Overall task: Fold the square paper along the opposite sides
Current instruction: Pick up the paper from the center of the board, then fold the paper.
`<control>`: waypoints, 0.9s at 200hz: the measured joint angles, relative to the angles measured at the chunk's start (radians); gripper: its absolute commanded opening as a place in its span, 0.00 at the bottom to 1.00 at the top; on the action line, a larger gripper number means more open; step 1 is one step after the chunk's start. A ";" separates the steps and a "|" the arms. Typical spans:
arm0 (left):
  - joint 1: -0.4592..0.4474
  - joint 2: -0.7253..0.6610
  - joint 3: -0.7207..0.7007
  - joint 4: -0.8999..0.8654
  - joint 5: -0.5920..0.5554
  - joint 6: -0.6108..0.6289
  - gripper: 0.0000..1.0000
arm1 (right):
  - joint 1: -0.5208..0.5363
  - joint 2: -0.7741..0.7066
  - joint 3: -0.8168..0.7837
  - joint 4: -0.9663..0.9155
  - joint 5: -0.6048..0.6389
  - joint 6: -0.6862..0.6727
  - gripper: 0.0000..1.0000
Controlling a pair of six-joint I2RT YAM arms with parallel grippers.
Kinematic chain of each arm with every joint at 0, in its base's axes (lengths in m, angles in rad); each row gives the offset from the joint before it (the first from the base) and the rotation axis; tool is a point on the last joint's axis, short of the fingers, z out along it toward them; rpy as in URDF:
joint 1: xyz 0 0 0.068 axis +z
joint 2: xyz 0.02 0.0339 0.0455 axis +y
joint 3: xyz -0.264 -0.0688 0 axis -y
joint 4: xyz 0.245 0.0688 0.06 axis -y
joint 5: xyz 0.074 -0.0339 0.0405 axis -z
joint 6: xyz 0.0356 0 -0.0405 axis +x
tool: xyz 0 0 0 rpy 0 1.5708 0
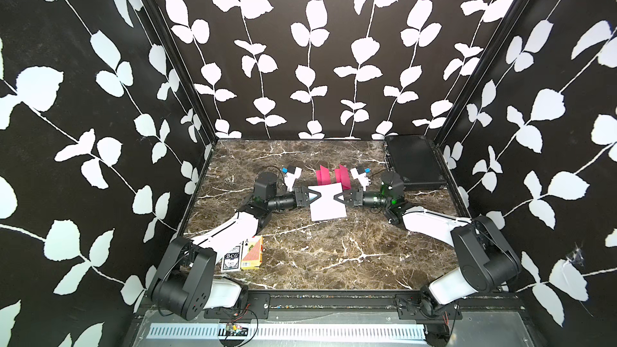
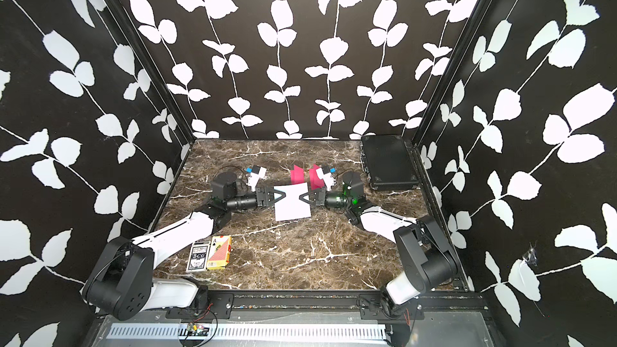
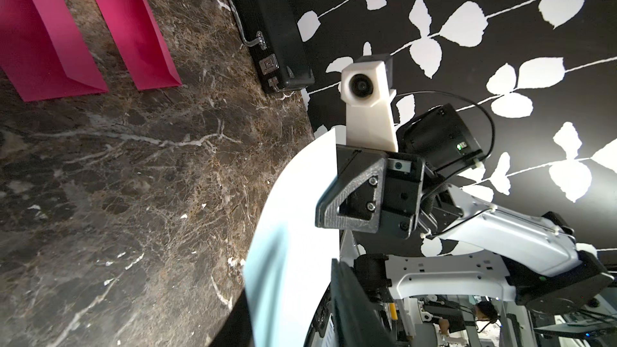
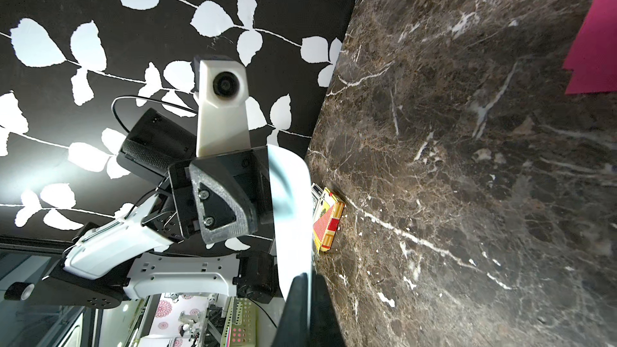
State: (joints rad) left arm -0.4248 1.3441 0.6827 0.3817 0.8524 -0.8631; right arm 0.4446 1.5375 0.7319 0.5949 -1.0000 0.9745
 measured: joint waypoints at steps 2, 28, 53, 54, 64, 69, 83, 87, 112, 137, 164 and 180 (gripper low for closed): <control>0.000 0.000 0.000 -0.002 0.000 0.003 0.22 | 0.000 0.000 0.000 -0.004 -0.001 -0.002 0.00; 0.000 0.000 0.005 -0.029 -0.001 0.014 0.09 | -0.002 -0.006 0.002 -0.045 -0.008 -0.023 0.00; 0.000 0.000 0.007 -0.044 0.001 0.023 0.00 | -0.003 -0.014 0.009 -0.075 -0.012 -0.042 0.00; 0.000 0.000 0.007 -0.045 0.000 0.023 0.00 | -0.003 -0.014 0.010 -0.077 -0.012 -0.042 0.00; 0.000 0.000 0.010 -0.051 0.000 0.025 0.00 | -0.003 -0.016 0.018 -0.093 -0.013 -0.050 0.00; 0.000 0.000 0.013 -0.056 0.000 0.026 0.00 | -0.003 -0.017 0.022 -0.105 -0.013 -0.058 0.02; 0.000 0.000 0.021 -0.070 0.000 0.030 0.00 | -0.003 -0.027 0.031 -0.142 -0.011 -0.085 0.17; 0.000 0.000 0.023 -0.074 0.000 0.032 0.00 | -0.003 -0.030 0.035 -0.158 -0.008 -0.094 0.20; 0.000 -0.006 0.039 -0.109 0.001 0.047 0.00 | -0.003 -0.036 0.053 -0.222 0.029 -0.173 0.34; 0.000 -0.049 0.051 -0.155 0.004 0.061 0.00 | -0.003 0.002 0.064 -0.245 0.091 -0.237 0.36; 0.000 -0.114 0.059 -0.173 0.020 0.071 0.00 | 0.003 0.137 0.097 -0.212 0.138 -0.254 0.38; 0.000 -0.127 0.064 -0.161 0.037 0.068 0.00 | 0.013 0.198 0.101 -0.194 0.163 -0.254 0.41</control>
State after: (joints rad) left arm -0.4248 1.2167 0.7467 0.2203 0.8898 -0.7952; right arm 0.4580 1.7359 0.8326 0.4007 -0.8371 0.7200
